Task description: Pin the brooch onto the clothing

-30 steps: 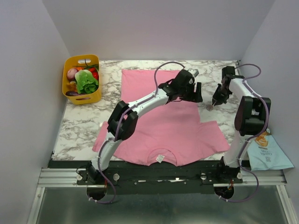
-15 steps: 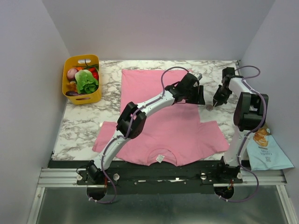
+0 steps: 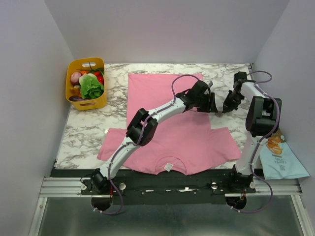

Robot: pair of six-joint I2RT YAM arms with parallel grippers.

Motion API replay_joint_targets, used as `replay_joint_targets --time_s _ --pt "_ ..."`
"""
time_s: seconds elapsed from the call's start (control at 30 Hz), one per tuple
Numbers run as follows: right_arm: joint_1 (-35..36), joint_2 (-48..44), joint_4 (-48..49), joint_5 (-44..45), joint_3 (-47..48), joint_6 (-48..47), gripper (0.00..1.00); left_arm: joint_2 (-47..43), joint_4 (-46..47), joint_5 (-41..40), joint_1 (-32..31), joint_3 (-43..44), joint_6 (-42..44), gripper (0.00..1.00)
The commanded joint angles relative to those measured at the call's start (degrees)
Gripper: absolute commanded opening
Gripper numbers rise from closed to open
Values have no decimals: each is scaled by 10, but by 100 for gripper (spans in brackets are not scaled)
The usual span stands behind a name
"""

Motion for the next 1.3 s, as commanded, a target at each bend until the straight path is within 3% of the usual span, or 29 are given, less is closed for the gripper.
replay_joint_targets --time_s 0.0,0.77,1.27 --pt "0 8 1 -33 -6 -7 15 23 8 25 -2 18 -12 60" --pt "4 -28 5 -1 -49 -2 15 52 58 36 -2 -3 -59 59" --pt "4 -46 22 -39 -77 -4 15 81 54 34 -6 1 -73 53"
